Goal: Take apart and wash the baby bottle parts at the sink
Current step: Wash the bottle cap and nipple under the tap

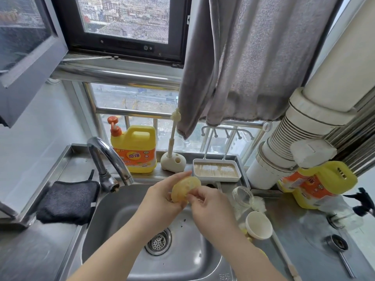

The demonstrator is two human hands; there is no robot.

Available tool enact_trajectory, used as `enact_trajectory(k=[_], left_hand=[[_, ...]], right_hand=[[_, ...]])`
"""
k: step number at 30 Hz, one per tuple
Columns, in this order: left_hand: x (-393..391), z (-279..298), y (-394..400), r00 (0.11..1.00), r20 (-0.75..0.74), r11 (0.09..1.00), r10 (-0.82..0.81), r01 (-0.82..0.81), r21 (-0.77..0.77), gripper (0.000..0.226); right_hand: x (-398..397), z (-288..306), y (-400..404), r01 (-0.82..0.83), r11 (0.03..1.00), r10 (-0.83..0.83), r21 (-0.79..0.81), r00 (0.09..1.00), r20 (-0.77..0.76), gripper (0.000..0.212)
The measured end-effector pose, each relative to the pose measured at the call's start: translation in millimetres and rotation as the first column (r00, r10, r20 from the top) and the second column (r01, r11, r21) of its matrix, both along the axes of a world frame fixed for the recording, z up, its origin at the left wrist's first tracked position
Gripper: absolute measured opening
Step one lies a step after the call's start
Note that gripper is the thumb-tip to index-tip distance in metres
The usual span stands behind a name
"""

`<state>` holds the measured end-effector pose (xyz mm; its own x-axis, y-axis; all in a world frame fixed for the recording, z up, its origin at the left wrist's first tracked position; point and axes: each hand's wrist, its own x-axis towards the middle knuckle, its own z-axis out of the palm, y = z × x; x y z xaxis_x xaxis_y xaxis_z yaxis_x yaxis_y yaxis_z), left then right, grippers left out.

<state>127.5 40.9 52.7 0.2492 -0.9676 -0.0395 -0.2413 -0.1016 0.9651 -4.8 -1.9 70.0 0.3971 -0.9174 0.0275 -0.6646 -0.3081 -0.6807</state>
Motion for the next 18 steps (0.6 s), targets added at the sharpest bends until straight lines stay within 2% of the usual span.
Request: enact_trajectory(k=[2,5,7,9,10,11,13,15,17,18], left_hand=[[-0.3,2.9,0.3,1.0,0.009,1.0,0.019,-0.02,0.004,0.066],[3.3,7.1,0.5,0.999,0.023,0.999,0.046,-0.046,0.014,0.068],[4.0,8.7,-0.6,0.999,0.011,0.999,0.04,-0.04,0.021,0.068],[0.9,8.6,-2.1,1.0,0.009,1.0,0.005,-0.005,0.023,0.068],[-0.8,8.3,-2.8,1.0,0.009,1.0,-0.009,0.008,0.024,0.069],[-2.4,8.4,-3.2,1.0,0.009,1.0,-0.015,0.015,0.023,0.069],[-3.4,8.1,-4.4,1.0,0.016,1.0,-0.008,0.008,0.022,0.072],[-0.3,8.3,-4.3,0.999,0.03,1.0,0.014,-0.015,0.023,0.073],[3.4,9.1,-3.0,0.999,0.028,0.999,0.032,-0.033,0.034,0.072],[3.8,9.1,-2.7,0.999,0.021,0.999,0.028,-0.029,0.039,0.072]], right_hand=[[-0.4,3.8,2.8,-0.087,0.984,0.064,-0.155,0.986,-0.151,0.019],[-7.2,9.8,-2.2,-0.21,0.939,0.119,-0.272,0.941,-0.316,0.022],[-7.1,12.5,-5.5,-0.22,0.922,0.085,-0.32,0.918,-0.388,0.019],[-4.4,14.0,-5.9,-0.2,0.885,0.0,-0.42,0.903,-0.43,0.006],[-1.9,12.9,-6.1,-0.179,0.872,-0.029,-0.455,0.91,-0.414,0.02],[0.2,11.0,-5.9,-0.182,0.862,-0.034,-0.474,0.911,-0.411,0.03],[0.6,2.8,-4.4,-0.203,0.862,0.009,-0.464,0.922,-0.386,0.034],[-4.3,-1.9,-3.3,-0.26,0.868,0.099,-0.422,0.925,-0.368,0.023],[-9.5,5.4,-4.0,-0.274,0.881,0.096,-0.386,0.902,-0.42,0.004],[-11.9,6.4,-7.5,-0.251,0.892,0.086,-0.375,0.911,-0.404,0.011]])
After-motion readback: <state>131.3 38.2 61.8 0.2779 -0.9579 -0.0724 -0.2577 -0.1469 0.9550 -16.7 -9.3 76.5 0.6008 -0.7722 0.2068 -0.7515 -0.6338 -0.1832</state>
